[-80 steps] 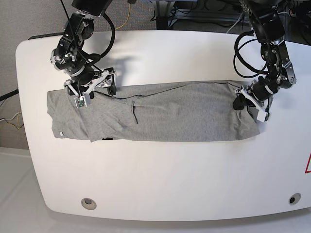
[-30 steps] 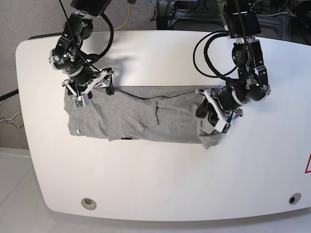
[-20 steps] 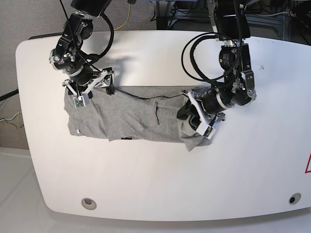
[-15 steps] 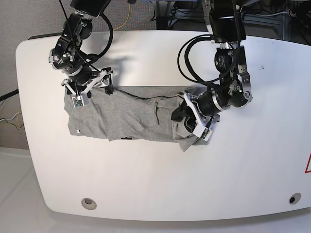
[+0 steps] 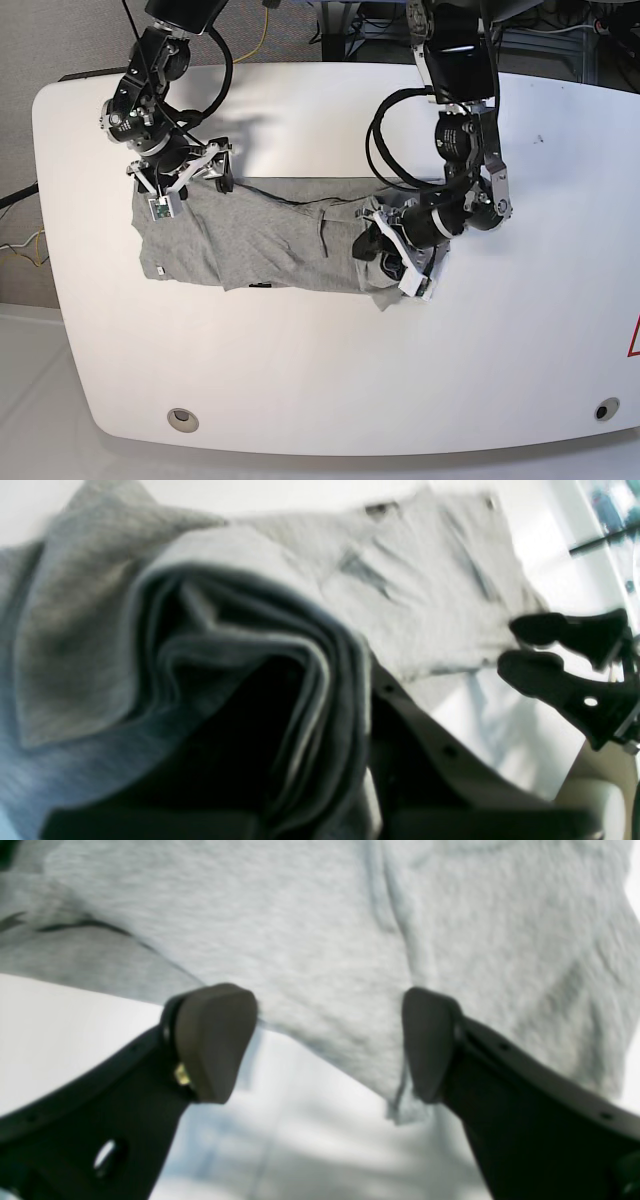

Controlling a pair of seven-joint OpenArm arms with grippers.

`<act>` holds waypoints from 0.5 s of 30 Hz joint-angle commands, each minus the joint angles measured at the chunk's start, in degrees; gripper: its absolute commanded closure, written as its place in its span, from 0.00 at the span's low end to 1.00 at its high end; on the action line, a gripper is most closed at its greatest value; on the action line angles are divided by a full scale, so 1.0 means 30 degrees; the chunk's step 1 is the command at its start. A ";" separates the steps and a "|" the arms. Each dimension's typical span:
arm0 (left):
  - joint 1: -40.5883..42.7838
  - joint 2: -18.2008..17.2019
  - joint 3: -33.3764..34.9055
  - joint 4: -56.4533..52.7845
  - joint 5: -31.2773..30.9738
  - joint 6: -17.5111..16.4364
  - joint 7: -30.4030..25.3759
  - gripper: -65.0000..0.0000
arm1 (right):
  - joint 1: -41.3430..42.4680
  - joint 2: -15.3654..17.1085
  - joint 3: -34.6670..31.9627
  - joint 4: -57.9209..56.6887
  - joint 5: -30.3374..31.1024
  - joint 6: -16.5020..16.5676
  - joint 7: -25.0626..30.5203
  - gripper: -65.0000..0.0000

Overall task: Fold the T-shirt properly
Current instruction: 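Fold the held shirt end with the left gripper toward the right gripper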

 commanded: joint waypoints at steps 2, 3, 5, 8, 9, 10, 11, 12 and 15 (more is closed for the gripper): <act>-0.0605 0.0002 0.0181 0.0221 -0.0478 0.0069 -0.0356 1.00 | 0.0237 0.0071 -0.0011 0.0329 0.0298 0.0041 0.0373 0.26; -0.0720 0.0002 0.0284 0.0152 -0.0420 0.0045 -0.0380 1.00 | 0.0220 0.0073 -0.0025 0.0321 0.0315 0.0041 0.0367 0.26; -0.0902 0.0002 0.0437 -0.0026 -0.0361 0.0034 -0.0409 1.00 | 0.0192 0.0083 -0.0043 0.0315 0.0334 0.0041 0.0352 0.25; -0.1082 0.0002 0.0612 -0.0347 -0.0385 0.0055 -0.0409 1.00 | 0.0192 0.0082 -0.0024 0.0320 0.0345 0.0041 0.0374 0.25; -0.1116 0.0002 0.0676 -0.0434 -0.0424 0.0060 -0.0396 1.00 | 0.0190 0.0078 -0.0031 0.0332 0.0352 0.0041 0.0368 0.25; -0.1151 0.0002 0.0739 -0.0522 -0.0463 0.0064 -0.0383 1.00 | 0.0189 0.0074 -0.0038 0.0344 0.0358 0.0041 0.0363 0.25; -0.1153 0.0002 0.0843 -0.0613 -0.0536 0.0053 -0.0397 1.00 | 0.0192 0.0074 -0.0026 0.0343 0.0345 0.0041 0.0359 0.25; -0.1156 0.0002 0.0946 -0.0705 -0.0609 0.0042 -0.0411 1.00 | 0.0196 0.0073 -0.0013 0.0342 0.0332 0.0041 0.0356 0.25; -0.1041 0.0002 0.1757 -0.0889 -0.0901 -0.0142 -0.1094 0.84 | 0.0186 0.0088 0.0051 0.0324 0.0329 0.0041 0.0448 0.24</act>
